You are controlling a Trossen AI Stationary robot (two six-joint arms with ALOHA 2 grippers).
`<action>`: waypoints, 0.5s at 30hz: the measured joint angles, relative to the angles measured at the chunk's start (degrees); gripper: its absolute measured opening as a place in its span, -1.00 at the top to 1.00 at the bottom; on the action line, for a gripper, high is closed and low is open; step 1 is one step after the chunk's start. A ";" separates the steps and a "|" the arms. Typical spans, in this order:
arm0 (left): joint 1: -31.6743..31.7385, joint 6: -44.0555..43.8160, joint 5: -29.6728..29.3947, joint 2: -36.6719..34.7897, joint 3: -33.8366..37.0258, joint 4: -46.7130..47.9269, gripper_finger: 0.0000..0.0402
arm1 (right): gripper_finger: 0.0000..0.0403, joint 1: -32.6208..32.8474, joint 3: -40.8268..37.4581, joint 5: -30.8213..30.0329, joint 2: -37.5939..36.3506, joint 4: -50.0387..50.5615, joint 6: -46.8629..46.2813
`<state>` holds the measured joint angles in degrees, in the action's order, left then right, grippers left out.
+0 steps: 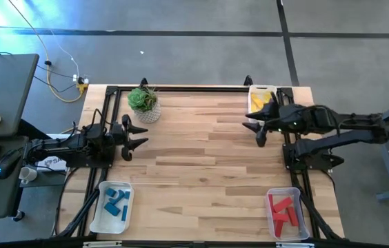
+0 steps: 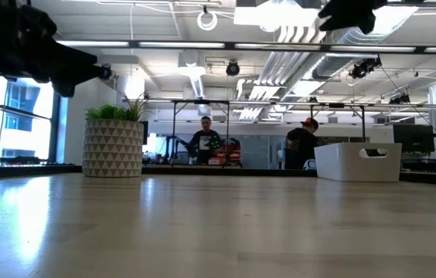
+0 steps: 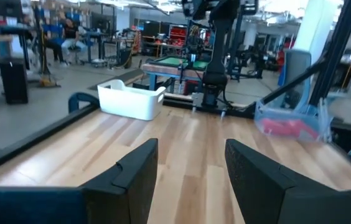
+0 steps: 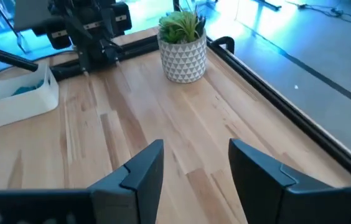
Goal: Sort & place blocks by color
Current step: Return to Home Position
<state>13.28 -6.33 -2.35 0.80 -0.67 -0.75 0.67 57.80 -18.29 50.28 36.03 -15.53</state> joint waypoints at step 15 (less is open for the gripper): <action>0.00 6.54 0.00 0.00 0.00 0.00 0.13 | 0.17 0.00 -32.75 8.79 -21.72 -24.60 -5.64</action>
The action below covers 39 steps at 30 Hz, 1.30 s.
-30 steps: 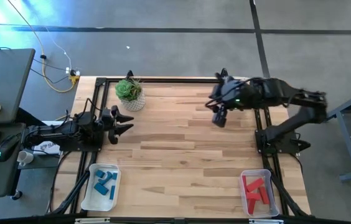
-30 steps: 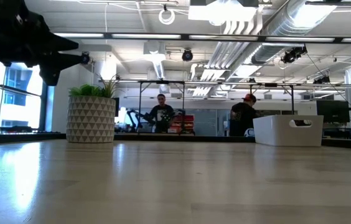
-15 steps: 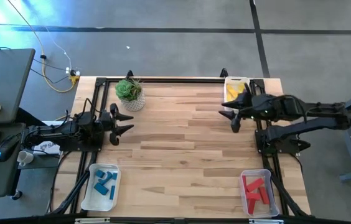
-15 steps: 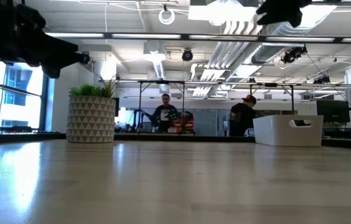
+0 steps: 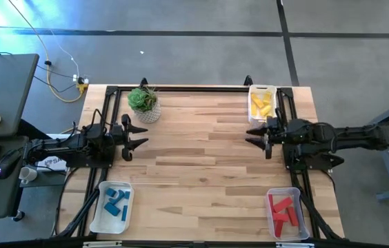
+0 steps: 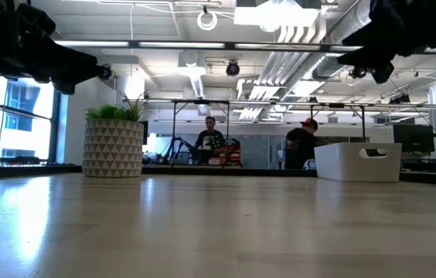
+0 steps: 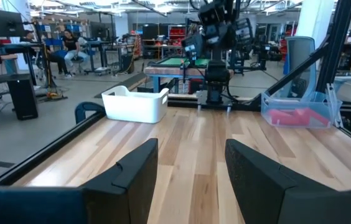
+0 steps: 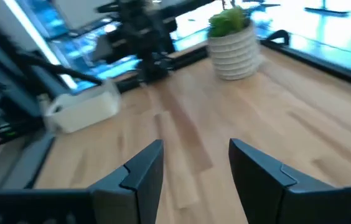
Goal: Sort & place blocks by color
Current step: Return to Home Position
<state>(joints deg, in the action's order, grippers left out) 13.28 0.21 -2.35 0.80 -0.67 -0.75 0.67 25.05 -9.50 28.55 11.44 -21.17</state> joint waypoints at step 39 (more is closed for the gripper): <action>-0.02 -0.02 0.02 0.00 -0.02 0.02 0.13 | 0.17 -5.00 -24.43 12.38 -20.46 -18.19 0.74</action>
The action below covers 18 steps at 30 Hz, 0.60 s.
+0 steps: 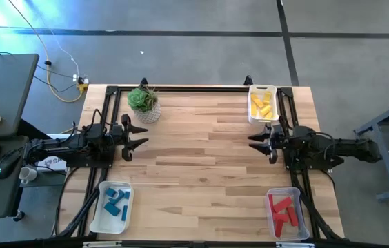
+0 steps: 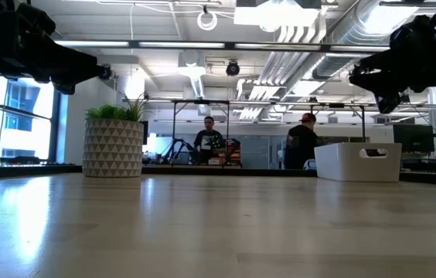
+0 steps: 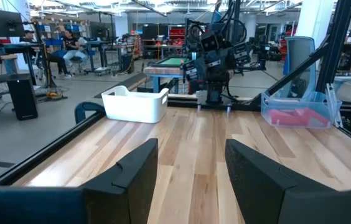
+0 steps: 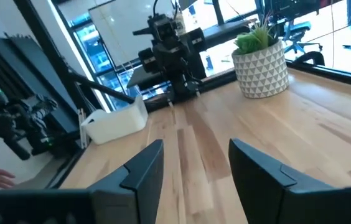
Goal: Sort & place blocks by color
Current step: Return to Home Position
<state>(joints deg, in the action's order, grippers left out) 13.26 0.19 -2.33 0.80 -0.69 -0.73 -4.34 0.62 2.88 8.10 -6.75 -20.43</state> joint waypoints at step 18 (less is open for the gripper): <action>0.00 0.00 0.00 0.00 0.00 0.00 0.13 | 0.17 -0.28 0.04 -3.46 -4.43 6.15 -0.08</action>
